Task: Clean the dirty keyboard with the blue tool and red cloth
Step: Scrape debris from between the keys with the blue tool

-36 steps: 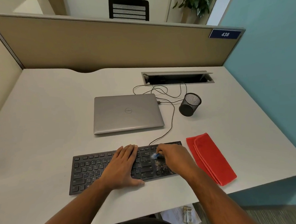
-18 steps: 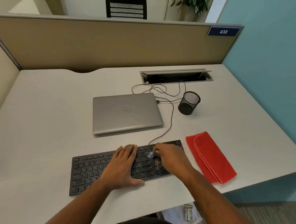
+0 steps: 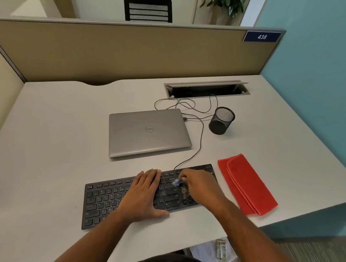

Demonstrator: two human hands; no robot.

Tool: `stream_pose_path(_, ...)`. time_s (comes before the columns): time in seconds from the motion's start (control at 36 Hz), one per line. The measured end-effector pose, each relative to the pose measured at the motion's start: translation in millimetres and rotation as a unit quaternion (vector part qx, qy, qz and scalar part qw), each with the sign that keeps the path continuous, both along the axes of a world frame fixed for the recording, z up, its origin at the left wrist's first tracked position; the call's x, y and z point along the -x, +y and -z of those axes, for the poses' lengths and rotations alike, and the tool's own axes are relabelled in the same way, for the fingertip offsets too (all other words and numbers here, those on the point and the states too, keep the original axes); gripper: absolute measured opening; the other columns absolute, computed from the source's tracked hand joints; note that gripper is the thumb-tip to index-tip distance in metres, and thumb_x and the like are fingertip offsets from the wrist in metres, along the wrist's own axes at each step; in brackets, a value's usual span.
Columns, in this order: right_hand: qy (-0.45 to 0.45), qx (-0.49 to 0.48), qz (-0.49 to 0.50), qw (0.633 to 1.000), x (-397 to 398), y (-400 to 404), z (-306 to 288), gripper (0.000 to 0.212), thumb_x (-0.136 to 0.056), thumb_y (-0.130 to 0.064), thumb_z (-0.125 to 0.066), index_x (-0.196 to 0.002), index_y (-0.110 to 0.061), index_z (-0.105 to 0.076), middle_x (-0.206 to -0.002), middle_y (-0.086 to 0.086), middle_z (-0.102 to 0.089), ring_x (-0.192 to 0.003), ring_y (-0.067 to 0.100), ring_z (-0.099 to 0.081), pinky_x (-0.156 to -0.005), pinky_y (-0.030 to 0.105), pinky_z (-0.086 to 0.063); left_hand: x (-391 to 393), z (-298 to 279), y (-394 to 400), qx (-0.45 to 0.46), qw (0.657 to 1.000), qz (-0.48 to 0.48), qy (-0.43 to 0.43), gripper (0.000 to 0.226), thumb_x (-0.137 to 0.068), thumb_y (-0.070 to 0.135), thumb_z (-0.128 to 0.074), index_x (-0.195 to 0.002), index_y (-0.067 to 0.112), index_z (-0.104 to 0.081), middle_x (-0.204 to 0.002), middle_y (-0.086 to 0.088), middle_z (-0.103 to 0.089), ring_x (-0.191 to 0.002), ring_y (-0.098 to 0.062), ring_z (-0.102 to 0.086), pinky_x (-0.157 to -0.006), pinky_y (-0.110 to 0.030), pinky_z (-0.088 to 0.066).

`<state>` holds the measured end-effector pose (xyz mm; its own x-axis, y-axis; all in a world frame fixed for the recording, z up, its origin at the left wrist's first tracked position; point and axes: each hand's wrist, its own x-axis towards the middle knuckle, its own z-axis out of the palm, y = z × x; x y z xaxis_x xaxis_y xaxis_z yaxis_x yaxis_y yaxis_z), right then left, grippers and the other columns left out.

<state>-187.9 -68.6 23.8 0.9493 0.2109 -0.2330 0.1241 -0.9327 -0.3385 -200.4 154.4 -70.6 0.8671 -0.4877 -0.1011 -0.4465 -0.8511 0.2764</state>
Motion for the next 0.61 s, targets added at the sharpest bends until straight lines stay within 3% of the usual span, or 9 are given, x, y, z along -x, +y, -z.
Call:
stream_pose_path(0.14, -0.013, 0.055, 0.066, 0.996, -8, -42, -7, 0.02, -0.096, -0.009, -0.057, -0.109, -0.022, -0.066, -0.097, -0.002, -0.073, -0.072, 0.008, -0.057, -0.064, 0.024, -0.047, 1, -2, 0, 0.007, 1.0, 0.0, -0.001, 0.137, -0.07, 0.101, -0.043, -0.165, 0.015, 0.005, -0.173, -0.003, -0.002, -0.159, -0.019, 0.003, -0.125, -0.036, 0.016)
stream_pose_path(0.19, -0.016, 0.07, 0.086, 0.994, -11, -54, -11, 0.018, -0.097, -0.008, -0.056, -0.107, -0.02, -0.066, -0.096, -0.002, -0.073, -0.069, 0.007, -0.057, -0.056, 0.019, -0.04, 1, -3, 0, 0.002, 1.0, 0.0, 0.005, 0.137, -0.07, 0.102, -0.041, -0.165, 0.016, 0.007, -0.173, -0.003, -0.001, -0.159, -0.019, 0.004, -0.125, -0.037, 0.015)
stream_pose_path(0.31, -0.014, -0.002, 0.068, 0.998, -15, -38, -11, 0.015, -0.102, -0.019, -0.054, -0.106, -0.022, -0.069, -0.097, -0.004, -0.074, -0.071, 0.002, -0.059, -0.06, 0.011, -0.042, 0, -2, 0, 0.007, 1.0, 0.0, -0.002, 0.137, -0.07, 0.102, -0.042, -0.166, 0.015, 0.004, -0.173, -0.004, -0.005, -0.159, -0.02, 0.0, -0.125, -0.037, 0.014)
stream_pose_path(0.36, -0.003, -0.033, 0.046, 0.998, -14, -21, -11, 0.019, -0.104, -0.025, -0.052, -0.109, -0.025, -0.07, -0.097, -0.003, -0.074, -0.076, 0.009, -0.063, -0.067, 0.021, -0.05, 0, -1, 0, 0.007, 1.0, -0.001, -0.003, 0.137, -0.07, 0.102, -0.043, -0.166, 0.015, 0.001, -0.173, -0.004, -0.007, -0.159, -0.02, -0.002, -0.125, -0.037, 0.014)
stream_pose_path(0.47, 0.012, -0.002, -0.011, 1.0, -7, -9, -1, 0.027, -0.099, -0.014, -0.059, -0.119, -0.031, -0.067, -0.107, -0.001, -0.073, -0.091, 0.017, -0.067, -0.082, 0.034, -0.057, 1, -2, 0, 0.001, 1.0, -0.002, -0.002, 0.137, -0.07, 0.101, -0.043, -0.166, 0.014, 0.002, -0.173, -0.004, -0.006, -0.159, -0.02, -0.001, -0.126, -0.038, 0.012)
stream_pose_path(0.53, 0.03, 0.0, -0.022, 0.999, -4, -15, 2, 0.036, -0.095, -0.01, -0.063, -0.121, -0.033, -0.066, -0.11, -0.003, -0.073, -0.093, 0.015, -0.067, -0.082, 0.032, -0.057, 0, -2, 0, -0.004, 1.0, -0.001, 0.002, 0.137, -0.07, 0.102, -0.041, -0.165, 0.015, 0.006, -0.173, -0.003, -0.001, -0.159, -0.019, 0.003, -0.126, -0.038, 0.012)
stream_pose_path(0.61, 0.046, 0.017, -0.052, 0.997, -1, -26, -4, 0.03, -0.098, -0.008, -0.059, -0.119, -0.028, -0.066, -0.105, -0.003, -0.072, -0.079, 0.008, -0.061, -0.064, 0.016, -0.045, 0, -1, 0, -0.001, 1.0, -0.002, 0.003, 0.137, -0.07, 0.102, -0.042, -0.165, 0.016, 0.006, -0.173, -0.003, -0.001, -0.159, -0.019, 0.004, -0.126, -0.039, 0.012)
